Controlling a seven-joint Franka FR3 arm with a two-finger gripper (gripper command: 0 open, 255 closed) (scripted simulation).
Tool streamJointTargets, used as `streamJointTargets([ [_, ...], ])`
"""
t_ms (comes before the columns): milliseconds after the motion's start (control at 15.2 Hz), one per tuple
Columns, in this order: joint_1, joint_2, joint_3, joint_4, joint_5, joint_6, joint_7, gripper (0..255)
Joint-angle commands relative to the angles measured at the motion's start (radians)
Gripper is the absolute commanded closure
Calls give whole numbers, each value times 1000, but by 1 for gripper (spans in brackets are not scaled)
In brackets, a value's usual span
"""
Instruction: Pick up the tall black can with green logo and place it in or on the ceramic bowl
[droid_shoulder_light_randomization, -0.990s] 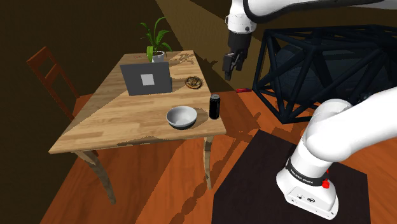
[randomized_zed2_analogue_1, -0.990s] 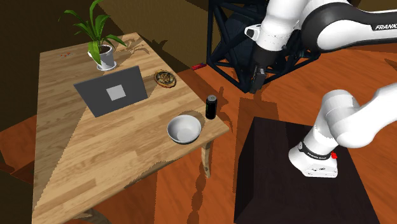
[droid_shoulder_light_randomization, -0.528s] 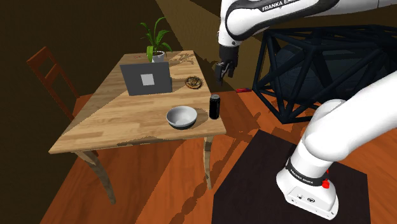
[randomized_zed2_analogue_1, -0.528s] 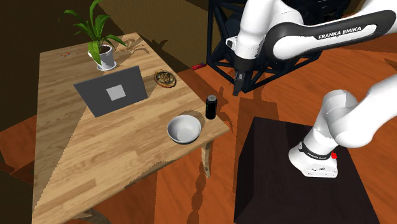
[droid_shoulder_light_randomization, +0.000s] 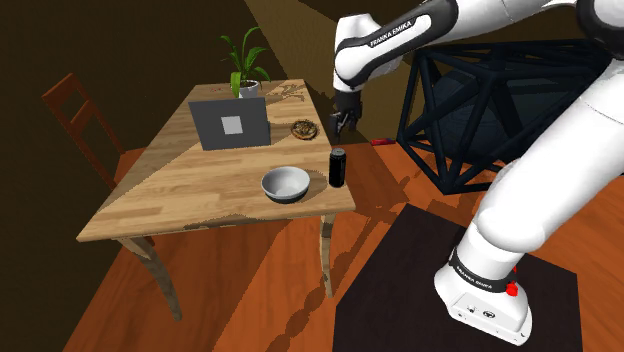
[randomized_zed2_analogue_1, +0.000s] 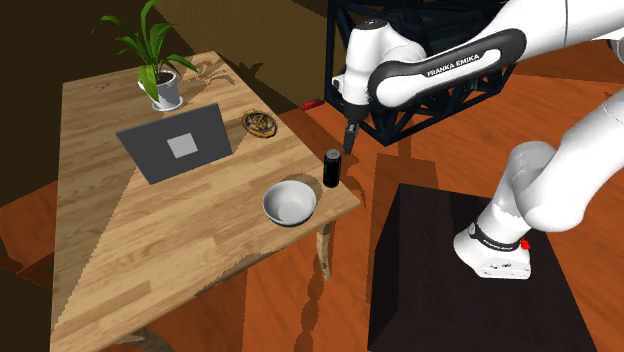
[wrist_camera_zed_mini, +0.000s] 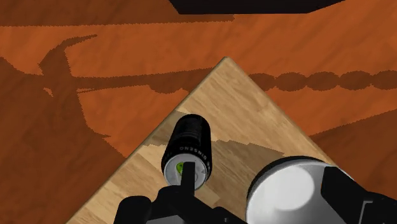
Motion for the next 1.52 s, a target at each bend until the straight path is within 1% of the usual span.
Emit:
streamJointTargets([
  [0,-6,76,-15,24,9,46,-16,0],
  [264,-21,229,-40,100,39,106,-56,0],
  [528,-41,373,-54,188,77,147,-96,0],
  [1056,-45,437,-50,158,91,240,-106,0],
  [1452,-45,437,-50,158,91,240,-106,0],
])
